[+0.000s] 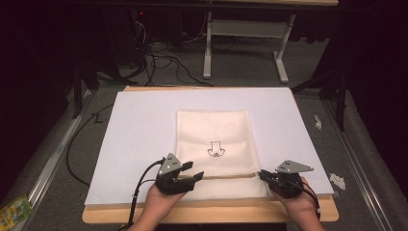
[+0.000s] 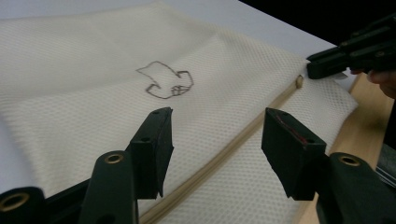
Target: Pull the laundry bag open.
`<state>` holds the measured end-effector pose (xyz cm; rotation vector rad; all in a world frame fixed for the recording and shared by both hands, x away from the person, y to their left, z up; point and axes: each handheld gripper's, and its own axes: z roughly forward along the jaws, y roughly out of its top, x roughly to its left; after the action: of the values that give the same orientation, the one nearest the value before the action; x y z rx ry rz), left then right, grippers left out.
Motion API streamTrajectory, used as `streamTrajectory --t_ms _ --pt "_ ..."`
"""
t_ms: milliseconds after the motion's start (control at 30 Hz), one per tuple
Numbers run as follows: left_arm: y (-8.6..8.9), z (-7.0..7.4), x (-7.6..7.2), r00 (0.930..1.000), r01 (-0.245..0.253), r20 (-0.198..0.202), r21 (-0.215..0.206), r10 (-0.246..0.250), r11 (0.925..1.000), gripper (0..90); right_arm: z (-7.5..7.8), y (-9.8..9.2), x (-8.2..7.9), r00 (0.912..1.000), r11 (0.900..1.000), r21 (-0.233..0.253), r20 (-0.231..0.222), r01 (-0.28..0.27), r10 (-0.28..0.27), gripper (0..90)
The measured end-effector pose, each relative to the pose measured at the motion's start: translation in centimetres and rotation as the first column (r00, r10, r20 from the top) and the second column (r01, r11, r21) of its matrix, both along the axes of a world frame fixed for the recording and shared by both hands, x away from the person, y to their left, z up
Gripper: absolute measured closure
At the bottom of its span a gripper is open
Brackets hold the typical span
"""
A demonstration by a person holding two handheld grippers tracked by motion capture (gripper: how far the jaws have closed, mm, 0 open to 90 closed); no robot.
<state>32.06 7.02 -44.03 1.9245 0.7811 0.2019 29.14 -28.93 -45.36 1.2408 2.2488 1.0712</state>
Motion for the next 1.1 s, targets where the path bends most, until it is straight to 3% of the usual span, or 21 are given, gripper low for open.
streamTrajectory --t_ms 33,167,267,333,533,700,733,1100 --pt "0.0 0.0 0.0 1.0000 0.000 0.000 0.000 0.000 1.0000 45.3 0.0 0.0 0.0 1.0000 1.000 0.000 0.000 0.000 0.000 84.7" --pt "-2.6 -0.9 -0.1 0.9995 0.033 0.001 0.020 -0.033 0.9993 45.9 0.1 -0.1 0.1 0.9997 1.000 -0.003 0.016 -0.020 0.020 85.1" --pt "-4.7 -1.6 0.0 0.9977 0.065 -0.020 0.021 -0.065 0.9977 54.9 0.3 -0.2 0.2 0.9993 1.000 0.007 0.025 -0.028 0.027 85.2" --pt "-6.1 -1.9 0.2 0.9955 0.088 -0.038 0.027 -0.087 0.9957 56.3 0.3 -0.2 0.2 0.9993 1.000 0.008 0.024 -0.027 0.027 85.2" --pt "-9.8 -2.5 0.3 0.9859 0.153 -0.068 -0.004 -0.152 0.9883 60.7 0.5 -0.3 0.2 0.9991 0.999 0.010 0.029 -0.030 0.030 85.2" --pt "-12.2 -2.7 0.4 0.9825 0.167 -0.080 -0.020 -0.168 0.9857 62.0 0.5 -0.2 0.2 0.9986 1.000 0.008 0.044 -0.029 0.029 85.2" --pt "-12.9 -2.9 0.6 0.9814 0.163 -0.097 -0.036 -0.166 0.9860 63.1 0.6 -0.2 0.1 0.9982 0.999 0.010 0.051 -0.031 0.030 85.2" --pt "-14.6 -3.3 1.0 0.9849 0.138 -0.096 -0.063 -0.144 0.9884 67.2 0.9 -0.1 0.0 0.9977 0.999 0.020 0.060 -0.033 0.032 85.2"
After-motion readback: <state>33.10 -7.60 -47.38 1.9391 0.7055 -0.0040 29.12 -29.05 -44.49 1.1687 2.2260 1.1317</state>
